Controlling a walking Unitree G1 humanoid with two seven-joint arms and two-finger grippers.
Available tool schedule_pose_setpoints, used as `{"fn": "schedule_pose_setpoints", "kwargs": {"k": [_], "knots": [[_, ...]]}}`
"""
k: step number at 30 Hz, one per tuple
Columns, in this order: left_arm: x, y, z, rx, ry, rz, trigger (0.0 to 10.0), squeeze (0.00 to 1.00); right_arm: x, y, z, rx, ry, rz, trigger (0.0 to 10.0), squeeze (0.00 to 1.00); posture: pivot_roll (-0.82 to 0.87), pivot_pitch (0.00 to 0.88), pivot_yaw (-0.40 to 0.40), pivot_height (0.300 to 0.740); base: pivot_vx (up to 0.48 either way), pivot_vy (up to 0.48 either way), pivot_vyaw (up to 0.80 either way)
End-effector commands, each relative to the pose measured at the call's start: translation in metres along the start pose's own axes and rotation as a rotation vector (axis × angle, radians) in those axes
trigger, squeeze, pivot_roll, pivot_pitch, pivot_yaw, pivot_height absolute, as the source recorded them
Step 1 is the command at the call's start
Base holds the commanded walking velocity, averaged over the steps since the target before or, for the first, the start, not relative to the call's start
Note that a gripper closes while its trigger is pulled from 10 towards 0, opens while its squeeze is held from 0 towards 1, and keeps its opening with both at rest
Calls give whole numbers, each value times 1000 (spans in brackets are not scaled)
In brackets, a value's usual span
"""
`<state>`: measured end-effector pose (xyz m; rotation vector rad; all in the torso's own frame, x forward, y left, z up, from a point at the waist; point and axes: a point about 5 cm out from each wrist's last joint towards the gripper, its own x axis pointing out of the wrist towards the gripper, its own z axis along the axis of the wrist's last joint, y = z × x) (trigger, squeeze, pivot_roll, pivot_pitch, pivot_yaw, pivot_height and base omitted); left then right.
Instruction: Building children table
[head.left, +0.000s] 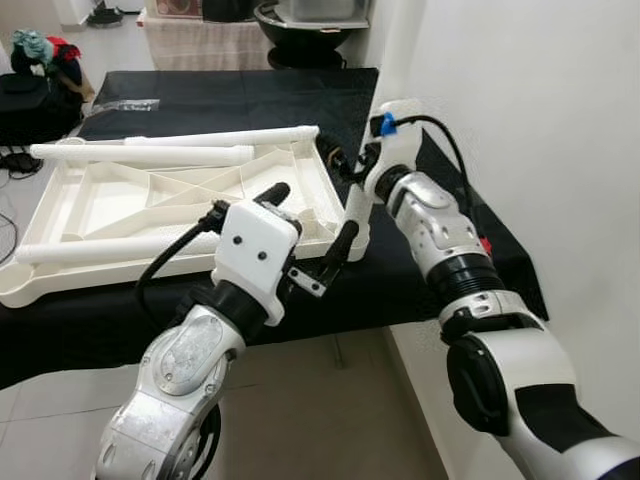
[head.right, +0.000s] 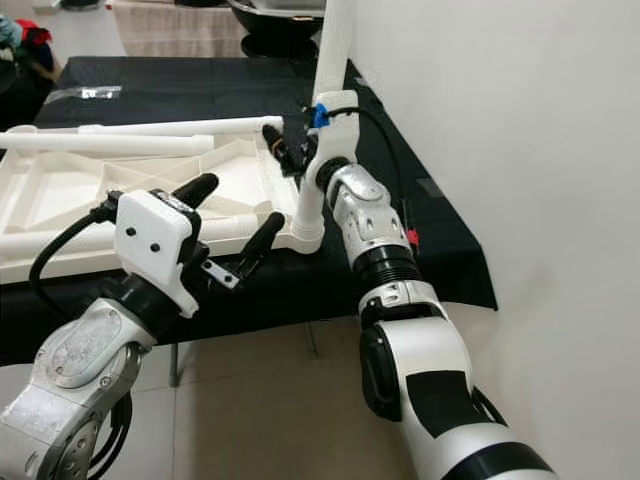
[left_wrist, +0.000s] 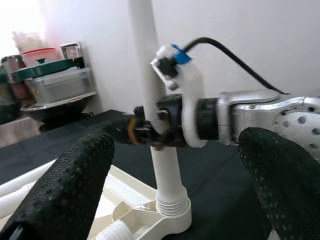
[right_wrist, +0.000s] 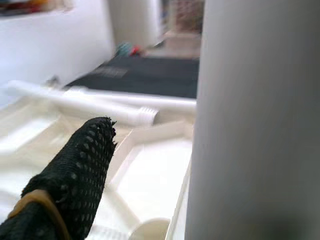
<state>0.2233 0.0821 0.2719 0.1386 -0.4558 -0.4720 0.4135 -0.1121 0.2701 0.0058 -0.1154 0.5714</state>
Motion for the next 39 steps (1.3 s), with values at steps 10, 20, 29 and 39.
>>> {"fn": "schedule_pose_setpoints", "kwargs": {"k": [10, 20, 29, 39], "knots": [[1, 0, -1, -5, 5, -6, 10000, 0, -10, -1, -15, 90, 40, 271, 10000, 0, 86, 140, -92, 740, 0, 0, 0], [2, -1, 0, -3, 1, -5, 10000, 0, -7, -1, -25, 68, 85, 216, 0, 0, 94, 138, -93, 740, 0, 0, 0], [1, -1, 0, 0, 1, 1, 10000, 0, -7, -14, -19, 60, 29, 26, 0, 0, 90, 136, -93, 740, 0, 0, 0], [2, -2, 0, 0, 0, -3, 10000, 0, -7, -19, -33, -4, 55, -456, 0, 0, 85, 125, -92, 740, 0, 0, 0]]}}
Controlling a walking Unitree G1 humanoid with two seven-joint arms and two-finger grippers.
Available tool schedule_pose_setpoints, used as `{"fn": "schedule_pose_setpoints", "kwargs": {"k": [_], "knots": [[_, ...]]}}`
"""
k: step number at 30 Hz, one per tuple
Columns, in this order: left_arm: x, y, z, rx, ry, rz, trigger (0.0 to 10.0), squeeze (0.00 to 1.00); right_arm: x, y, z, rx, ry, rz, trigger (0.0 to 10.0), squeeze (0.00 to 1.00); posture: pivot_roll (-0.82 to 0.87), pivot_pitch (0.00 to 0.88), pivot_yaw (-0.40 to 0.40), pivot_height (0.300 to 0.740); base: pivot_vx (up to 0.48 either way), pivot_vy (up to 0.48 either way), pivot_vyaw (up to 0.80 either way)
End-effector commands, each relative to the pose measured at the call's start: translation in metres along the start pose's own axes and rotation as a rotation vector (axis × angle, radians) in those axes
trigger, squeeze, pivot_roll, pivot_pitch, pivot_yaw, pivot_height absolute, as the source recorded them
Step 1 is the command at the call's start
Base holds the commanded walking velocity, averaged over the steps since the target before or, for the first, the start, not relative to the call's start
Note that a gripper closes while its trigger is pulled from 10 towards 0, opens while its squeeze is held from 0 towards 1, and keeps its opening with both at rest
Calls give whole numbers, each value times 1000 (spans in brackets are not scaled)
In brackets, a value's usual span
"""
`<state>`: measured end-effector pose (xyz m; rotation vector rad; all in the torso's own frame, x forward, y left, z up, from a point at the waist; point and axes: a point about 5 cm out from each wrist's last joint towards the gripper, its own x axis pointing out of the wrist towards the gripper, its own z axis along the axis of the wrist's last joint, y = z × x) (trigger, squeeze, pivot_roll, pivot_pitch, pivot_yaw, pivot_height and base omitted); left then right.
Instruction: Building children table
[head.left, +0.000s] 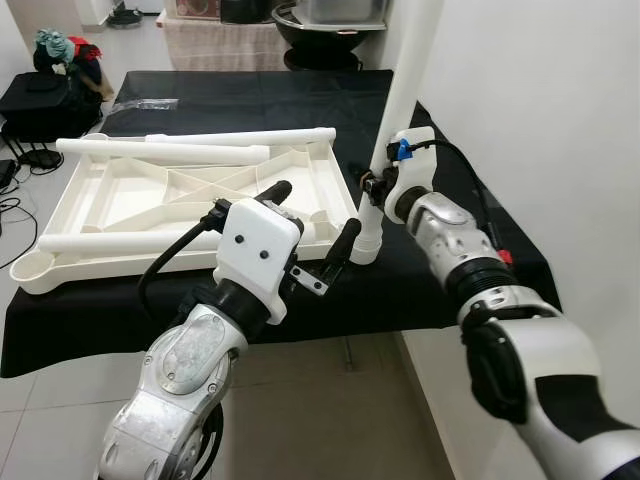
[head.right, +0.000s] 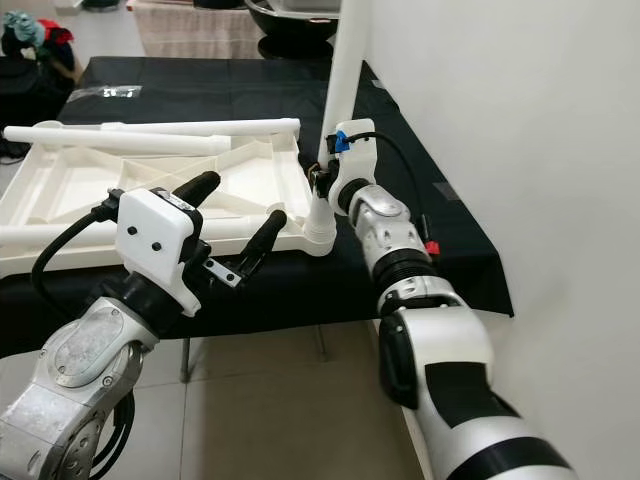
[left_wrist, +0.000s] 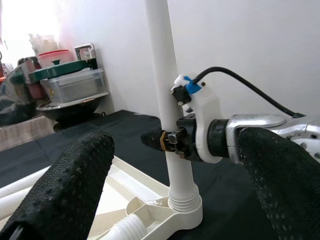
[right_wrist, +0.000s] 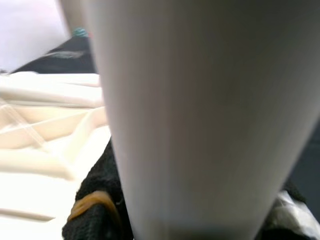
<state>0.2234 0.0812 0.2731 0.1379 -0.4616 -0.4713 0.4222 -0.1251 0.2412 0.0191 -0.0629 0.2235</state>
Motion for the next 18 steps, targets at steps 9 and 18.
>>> {"fn": "schedule_pose_setpoints", "kwargs": {"k": [9, 18], "knots": [[2, -2, 0, -1, 1, 0, 10000, 0, -6, 22, 5, 113, -98, -391, 0, 0, 83, 129, -98, 740, 0, 0, 0], [2, -4, 0, -10, 3, 1, 10000, 0, -1, 79, 8, 106, -88, -193, 10000, 0, 85, 133, -101, 740, 0, 0, 0]]}}
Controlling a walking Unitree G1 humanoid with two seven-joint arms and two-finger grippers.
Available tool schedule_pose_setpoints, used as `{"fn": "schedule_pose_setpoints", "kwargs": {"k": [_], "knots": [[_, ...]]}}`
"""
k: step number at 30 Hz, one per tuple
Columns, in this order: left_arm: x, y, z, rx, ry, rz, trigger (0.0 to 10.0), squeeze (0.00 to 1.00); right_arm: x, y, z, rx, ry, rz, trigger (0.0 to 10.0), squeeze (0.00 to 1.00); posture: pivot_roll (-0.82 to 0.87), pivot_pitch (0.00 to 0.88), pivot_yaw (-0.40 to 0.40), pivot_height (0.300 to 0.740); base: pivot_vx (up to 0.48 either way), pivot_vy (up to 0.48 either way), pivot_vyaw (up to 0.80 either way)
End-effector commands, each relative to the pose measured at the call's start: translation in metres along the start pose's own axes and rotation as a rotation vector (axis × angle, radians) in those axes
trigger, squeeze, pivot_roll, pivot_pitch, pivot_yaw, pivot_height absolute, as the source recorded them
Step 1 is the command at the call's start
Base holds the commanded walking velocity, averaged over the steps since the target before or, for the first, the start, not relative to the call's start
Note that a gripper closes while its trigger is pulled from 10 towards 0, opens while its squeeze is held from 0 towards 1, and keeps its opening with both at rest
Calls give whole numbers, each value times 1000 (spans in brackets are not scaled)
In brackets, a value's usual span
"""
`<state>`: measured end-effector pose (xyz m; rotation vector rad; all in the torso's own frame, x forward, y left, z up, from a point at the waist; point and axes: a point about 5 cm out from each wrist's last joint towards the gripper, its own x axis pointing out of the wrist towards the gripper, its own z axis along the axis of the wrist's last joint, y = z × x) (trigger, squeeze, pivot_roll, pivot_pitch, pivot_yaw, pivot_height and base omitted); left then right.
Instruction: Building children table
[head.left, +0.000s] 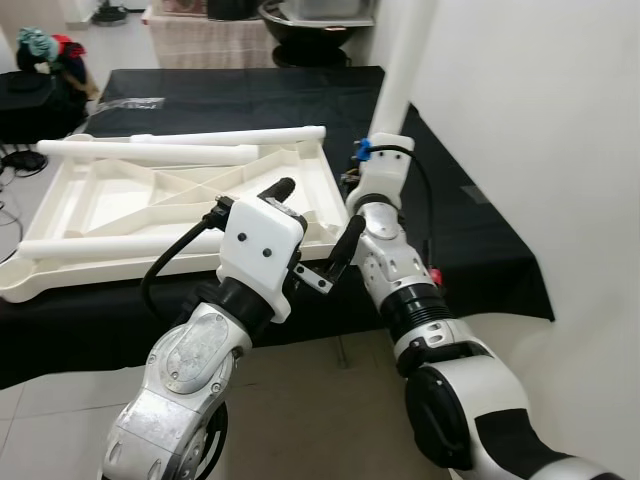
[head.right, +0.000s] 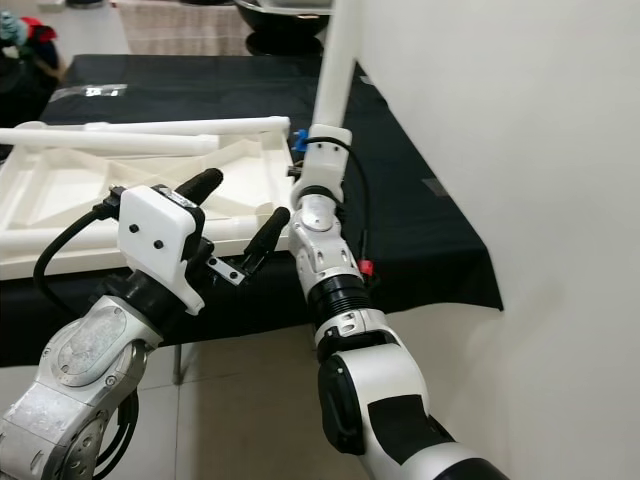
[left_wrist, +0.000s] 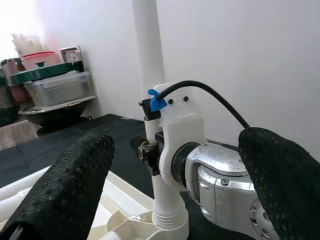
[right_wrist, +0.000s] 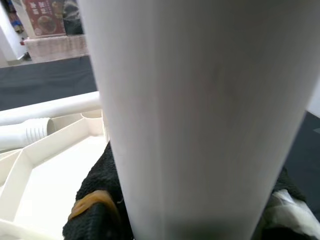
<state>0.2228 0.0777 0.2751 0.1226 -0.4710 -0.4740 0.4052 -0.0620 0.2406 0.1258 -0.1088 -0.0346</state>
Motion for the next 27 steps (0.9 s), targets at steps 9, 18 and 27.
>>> {"fn": "schedule_pose_setpoints", "kwargs": {"k": [9, 18, 27], "knots": [[0, -1, -4, 0, 20, 3, 10000, 0, -1, 11, 25, 25, -112, 188, 10000, 1000, 70, 143, -99, 740, 0, 0, 0], [1, 3, -4, 13, 18, 10, 10000, 0, 8, -16, 32, 92, 85, 694, 10000, 0, 70, 142, -105, 740, 0, 0, 0], [4, -3, -1, 4, 7, -11, 10000, 0, -1, -47, 21, -77, 114, 1009, 10000, 0, 72, 148, -102, 740, 0, 0, 0]]}}
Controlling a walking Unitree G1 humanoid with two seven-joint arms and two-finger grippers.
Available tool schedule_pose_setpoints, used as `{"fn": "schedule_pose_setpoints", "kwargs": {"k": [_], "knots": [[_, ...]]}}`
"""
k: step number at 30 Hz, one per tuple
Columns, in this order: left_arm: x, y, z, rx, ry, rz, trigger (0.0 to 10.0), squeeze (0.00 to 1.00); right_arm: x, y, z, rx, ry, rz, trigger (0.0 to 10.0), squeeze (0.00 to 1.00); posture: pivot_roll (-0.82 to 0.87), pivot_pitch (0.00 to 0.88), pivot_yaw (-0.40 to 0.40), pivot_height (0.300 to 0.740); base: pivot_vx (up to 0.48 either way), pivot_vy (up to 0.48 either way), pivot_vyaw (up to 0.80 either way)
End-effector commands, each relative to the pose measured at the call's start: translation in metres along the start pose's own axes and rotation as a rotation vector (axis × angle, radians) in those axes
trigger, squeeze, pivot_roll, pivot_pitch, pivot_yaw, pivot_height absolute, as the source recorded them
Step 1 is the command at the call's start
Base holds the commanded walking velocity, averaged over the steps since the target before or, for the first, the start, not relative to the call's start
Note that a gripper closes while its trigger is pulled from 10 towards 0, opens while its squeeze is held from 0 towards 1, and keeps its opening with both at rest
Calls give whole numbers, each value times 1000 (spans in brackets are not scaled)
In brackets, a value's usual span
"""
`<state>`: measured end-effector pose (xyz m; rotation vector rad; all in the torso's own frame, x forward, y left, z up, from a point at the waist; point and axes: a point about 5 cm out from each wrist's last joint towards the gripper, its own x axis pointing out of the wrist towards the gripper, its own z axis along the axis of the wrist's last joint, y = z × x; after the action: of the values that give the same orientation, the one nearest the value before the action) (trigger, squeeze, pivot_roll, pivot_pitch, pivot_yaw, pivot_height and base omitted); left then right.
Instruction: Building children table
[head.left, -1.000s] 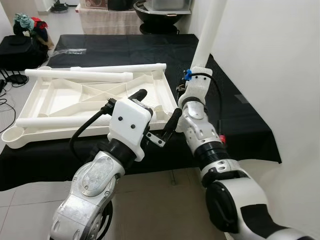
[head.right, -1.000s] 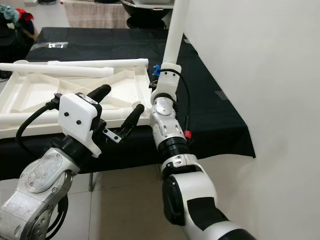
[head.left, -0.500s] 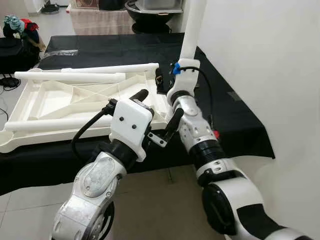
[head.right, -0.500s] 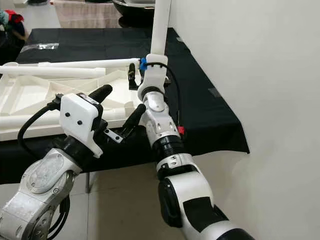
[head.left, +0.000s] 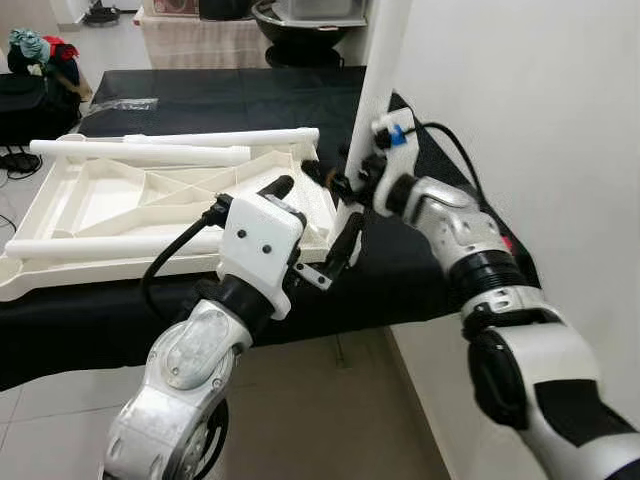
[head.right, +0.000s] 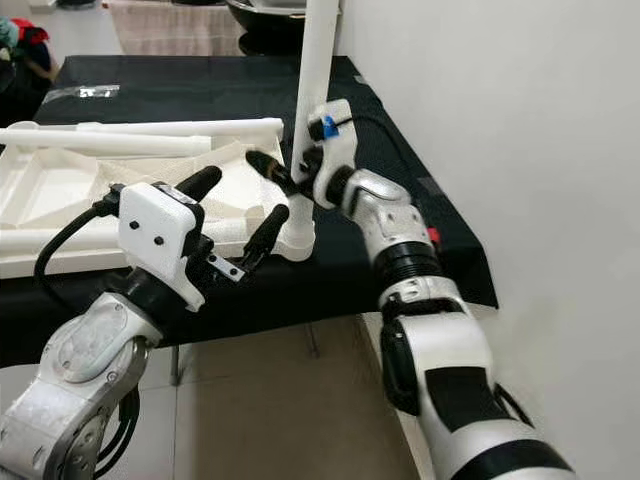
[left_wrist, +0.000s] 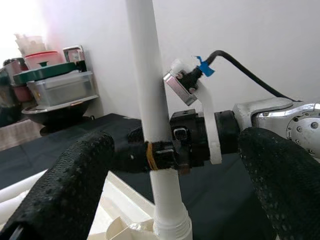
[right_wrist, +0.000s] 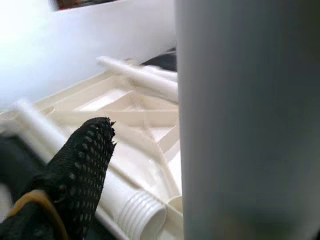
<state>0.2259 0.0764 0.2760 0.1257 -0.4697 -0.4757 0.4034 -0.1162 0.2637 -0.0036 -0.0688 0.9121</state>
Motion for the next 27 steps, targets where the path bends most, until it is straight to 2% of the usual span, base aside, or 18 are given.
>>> {"fn": "schedule_pose_setpoints", "kwargs": {"k": [1, 2, 5, 6, 9, 11, 14, 19, 20, 22, 24, 26, 27], "knots": [[1, -4, 0, 5, 6, -15, 10000, 0, -1, 7, -10, -2, 21, 124, 10000, 0, 75, 147, -103, 740, 0, 0, 0], [0, -4, 0, 7, 7, -13, 10000, 0, -2, 9, -12, 9, 23, 164, 10000, 0, 80, 144, -107, 740, 0, 0, 0], [0, -2, 0, 9, 8, -8, 10000, 0, -2, 10, -13, 12, 27, 182, 10000, 0, 84, 139, -107, 740, 0, 0, 0], [-1, -1, -1, 13, 10, -5, 10000, 0, 1, 7, -13, 12, 25, 116, 0, 0, 84, 133, -102, 740, 0, 0, 0], [-1, 0, -1, 16, 11, -4, 10000, 0, 3, 4, -11, 37, 4, 46, 0, 0, 86, 134, -102, 740, 0, 0, 0], [-1, 1, -1, 23, 10, -3, 10000, 0, 5, -3, -8, 63, -23, -85, 0, 0, 85, 137, -96, 740, 0, 0, 0], [-1, 2, 0, 25, 8, -2, 10000, 0, 5, -6, -7, 66, -28, -133, 0, 0, 84, 136, -97, 740, 0, 0, 0], [0, 2, 0, 26, 6, -1, 10000, 0, 1, -14, -4, 25, -30, -243, 0, 0, 82, 143, -98, 740, 0, 0, 0], [0, 2, 0, 25, 6, 0, 10000, 0, -1, -19, -6, -8, 6, -318, 0, 0, 78, 149, -98, 740, 0, 0, 0], [0, 2, 0, 25, 6, 0, 10000, 0, -1, -19, -6, -8, 6, -318, 0, 0, 78, 149, -98, 740, 0, 0, 0], [0, 2, -1, 28, 11, -1, 10000, 0, -4, -25, -10, -7, 38, -483, 0, 0, 70, 146, -97, 740, 0, 0, 0], [0, 2, -1, 28, 11, -1, 10000, 0, -4, -25, -10, -7, 38, -483, 0, 0, 70, 146, -97, 740, 0, 0, 0], [1, 1, -2, 27, 14, -7, 10000, 0, -6, -29, -13, -9, 49, -616, 0, 0, 68, 146, -96, 740, 0, 0, 0]]}}
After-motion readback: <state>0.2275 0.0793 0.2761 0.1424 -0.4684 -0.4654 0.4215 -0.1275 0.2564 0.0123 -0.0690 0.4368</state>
